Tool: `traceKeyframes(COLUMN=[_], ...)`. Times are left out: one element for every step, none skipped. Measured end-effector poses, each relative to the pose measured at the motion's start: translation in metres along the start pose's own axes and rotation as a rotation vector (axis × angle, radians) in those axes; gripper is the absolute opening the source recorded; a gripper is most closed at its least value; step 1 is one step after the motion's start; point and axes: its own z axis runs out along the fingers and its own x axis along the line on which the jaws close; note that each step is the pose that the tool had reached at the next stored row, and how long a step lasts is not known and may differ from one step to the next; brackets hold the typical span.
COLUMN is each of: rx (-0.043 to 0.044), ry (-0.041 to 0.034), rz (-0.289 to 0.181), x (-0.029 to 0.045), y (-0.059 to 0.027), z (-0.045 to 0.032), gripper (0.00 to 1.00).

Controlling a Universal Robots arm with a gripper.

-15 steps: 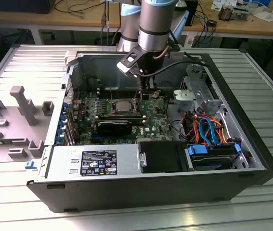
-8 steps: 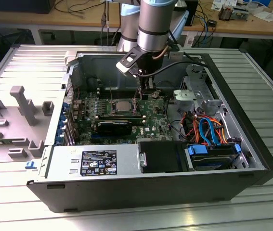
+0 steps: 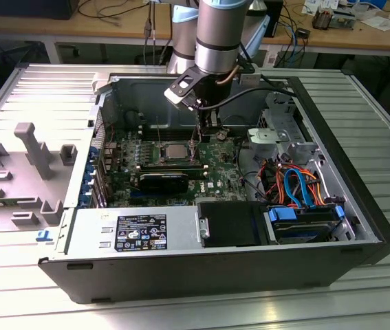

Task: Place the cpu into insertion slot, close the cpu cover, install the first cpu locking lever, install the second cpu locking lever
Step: 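Close the cpu cover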

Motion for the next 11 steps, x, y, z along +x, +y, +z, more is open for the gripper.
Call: traceKeyframes(rx=[0.0,0.0,0.0,0.0,0.0,0.0,0.0001,0.0,0.0,0.0,0.0], ry=[0.0,0.0,0.0,0.0,0.0,-0.0001,-0.0001,0.0,0.0,0.0,0.0], rz=[0.0,0.0,0.0,0.0,0.0,0.0,0.0,0.0,0.0,0.0,0.0], x=[0.0,0.0,0.0,0.0,0.0001,0.0001,0.0001,0.0002,0.0002,0.0002,0.0003], y=[0.0,-0.0001,-0.0003,-0.0007,-0.0013,-0.0018,-0.0024,-0.0029,-0.0032,-0.0036,-0.004], z=[0.0,0.0,0.0,0.0,0.0,0.0,0.0,0.0,0.0001,0.0001,0.0001], gripper=[0.11,0.11,0.11,0.11,0.11,0.11,0.11,0.11,0.11,0.11,0.11])
